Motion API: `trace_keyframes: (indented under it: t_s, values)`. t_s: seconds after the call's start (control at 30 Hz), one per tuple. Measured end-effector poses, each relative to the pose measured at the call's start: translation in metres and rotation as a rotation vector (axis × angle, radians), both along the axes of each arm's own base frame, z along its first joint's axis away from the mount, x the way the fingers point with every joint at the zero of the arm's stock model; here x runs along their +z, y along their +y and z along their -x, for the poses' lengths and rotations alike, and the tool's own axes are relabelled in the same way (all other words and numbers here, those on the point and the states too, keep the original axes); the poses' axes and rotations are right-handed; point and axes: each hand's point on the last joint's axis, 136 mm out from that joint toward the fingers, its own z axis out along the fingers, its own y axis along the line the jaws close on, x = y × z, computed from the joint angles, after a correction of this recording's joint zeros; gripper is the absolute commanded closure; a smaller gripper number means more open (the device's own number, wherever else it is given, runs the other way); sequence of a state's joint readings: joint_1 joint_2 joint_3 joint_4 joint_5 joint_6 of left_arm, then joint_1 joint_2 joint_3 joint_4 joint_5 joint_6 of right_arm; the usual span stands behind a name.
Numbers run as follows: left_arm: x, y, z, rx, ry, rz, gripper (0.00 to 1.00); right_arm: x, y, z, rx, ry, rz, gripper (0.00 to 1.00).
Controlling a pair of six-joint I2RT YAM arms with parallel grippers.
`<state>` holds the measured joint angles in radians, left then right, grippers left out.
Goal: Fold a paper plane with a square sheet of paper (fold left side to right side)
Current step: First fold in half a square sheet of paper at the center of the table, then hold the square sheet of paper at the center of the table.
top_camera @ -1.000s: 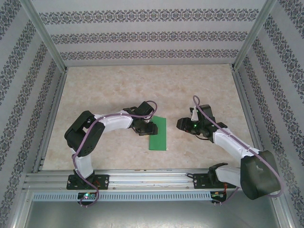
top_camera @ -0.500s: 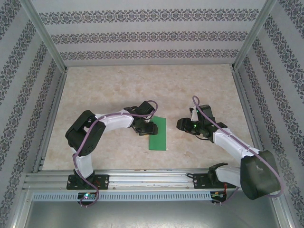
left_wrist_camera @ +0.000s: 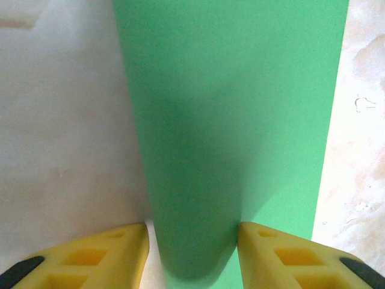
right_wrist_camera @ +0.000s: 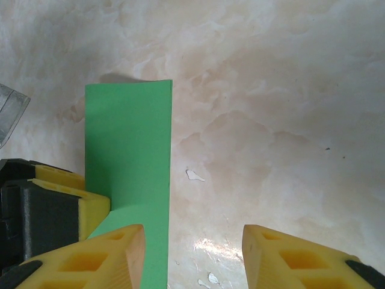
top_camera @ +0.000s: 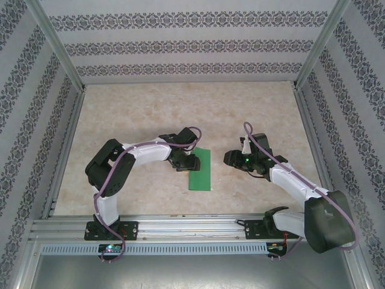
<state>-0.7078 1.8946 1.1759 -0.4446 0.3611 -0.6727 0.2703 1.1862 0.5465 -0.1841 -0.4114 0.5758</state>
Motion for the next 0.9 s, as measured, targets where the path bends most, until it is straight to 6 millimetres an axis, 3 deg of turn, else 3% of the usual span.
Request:
trace_keyframes:
  t_s: [0.63, 0.73, 0.9]
  values:
    - [0.000, -0.001, 0.000, -0.006, 0.005, -0.012, 0.54, 0.000, 0.003, 0.002, 0.012, 0.009, -0.013, 0.56]
    - [0.000, -0.001, 0.000, -0.006, 0.004, -0.011, 0.54, -0.003, 0.007, 0.004, 0.029, 0.031, -0.034, 0.62]
    - [0.000, -0.001, 0.000, -0.006, 0.004, -0.012, 0.54, -0.013, 0.028, 0.012, 0.086, 0.100, -0.104, 0.81]
